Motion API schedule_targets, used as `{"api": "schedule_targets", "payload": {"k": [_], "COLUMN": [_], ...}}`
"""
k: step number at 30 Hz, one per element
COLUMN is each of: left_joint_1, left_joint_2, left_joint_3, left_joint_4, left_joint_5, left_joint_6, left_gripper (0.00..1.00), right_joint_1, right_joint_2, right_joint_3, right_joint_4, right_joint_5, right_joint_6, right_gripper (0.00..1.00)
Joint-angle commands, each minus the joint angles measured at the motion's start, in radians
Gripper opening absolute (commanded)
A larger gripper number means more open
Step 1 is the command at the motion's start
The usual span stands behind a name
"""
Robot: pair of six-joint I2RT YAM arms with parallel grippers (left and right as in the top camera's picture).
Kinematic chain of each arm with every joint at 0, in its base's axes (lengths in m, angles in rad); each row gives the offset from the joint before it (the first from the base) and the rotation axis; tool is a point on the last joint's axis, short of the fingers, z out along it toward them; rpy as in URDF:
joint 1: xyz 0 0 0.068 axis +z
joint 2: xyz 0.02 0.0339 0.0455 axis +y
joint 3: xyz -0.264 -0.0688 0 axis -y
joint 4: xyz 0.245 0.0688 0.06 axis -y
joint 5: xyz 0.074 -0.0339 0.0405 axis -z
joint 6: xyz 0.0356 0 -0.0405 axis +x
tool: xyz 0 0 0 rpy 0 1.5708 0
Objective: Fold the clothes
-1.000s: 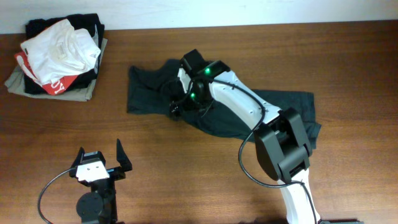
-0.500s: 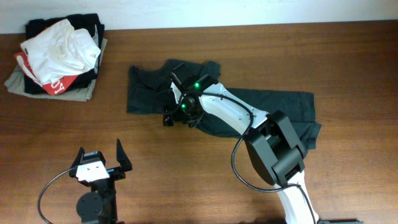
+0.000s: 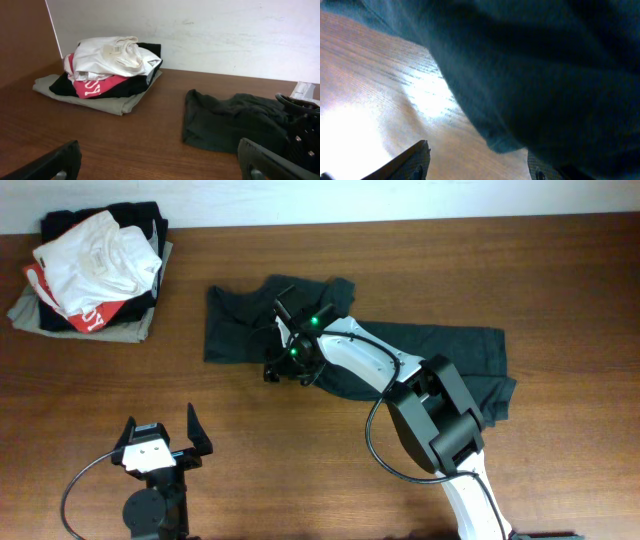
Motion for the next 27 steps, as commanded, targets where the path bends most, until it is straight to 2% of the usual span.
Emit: {"api": "schedule_targets", "payload": {"k": [1, 4, 7, 12, 14, 17, 21, 27], "left_joint_1": [-0.003, -0.003, -0.003, -0.003, -0.003, -0.003, -0.003, -0.003], "left_joint_2": [-0.005, -0.005, -0.005, -0.005, -0.005, -0.005, -0.005, -0.005], "left_joint_3": [-0.008, -0.008, -0.008, -0.008, -0.008, -0.008, -0.008, -0.008], "left_joint_4": [0.003, 0.003, 0.003, 0.003, 0.003, 0.003, 0.003, 0.003], "left_joint_5": [-0.007, -0.007, -0.007, -0.007, -0.007, -0.007, -0.007, -0.007], "left_joint_6": [0.01, 0.01, 0.01, 0.01, 0.01, 0.01, 0.01, 0.01], "left_gripper": [0.99, 0.99, 0.99, 0.99, 0.99, 0.99, 0.99, 0.99], "right_joint_1": [0.01, 0.01, 0.01, 0.01, 0.01, 0.01, 0.008, 0.008], "right_joint_2": [0.012, 0.012, 0.013, 0.019, 0.02, 0.02, 0.014, -0.053], "right_joint_3": [-0.011, -0.011, -0.011, -0.011, -0.011, -0.011, -0.011, -0.011], "right_joint_4": [0.015, 0.026, 0.027, 0.031, 0.037, 0.044, 0.044, 0.033], "right_joint_5": [0.047, 0.047, 0.047, 0.047, 0.047, 0.059, 0.052, 0.002], "right_joint_6": [0.014, 0.014, 0.014, 0.014, 0.014, 0.014, 0.014, 0.012], "right_gripper": [0.62, 0.56, 0.55, 0.39, 0.36, 0.18, 0.06, 0.04]}}
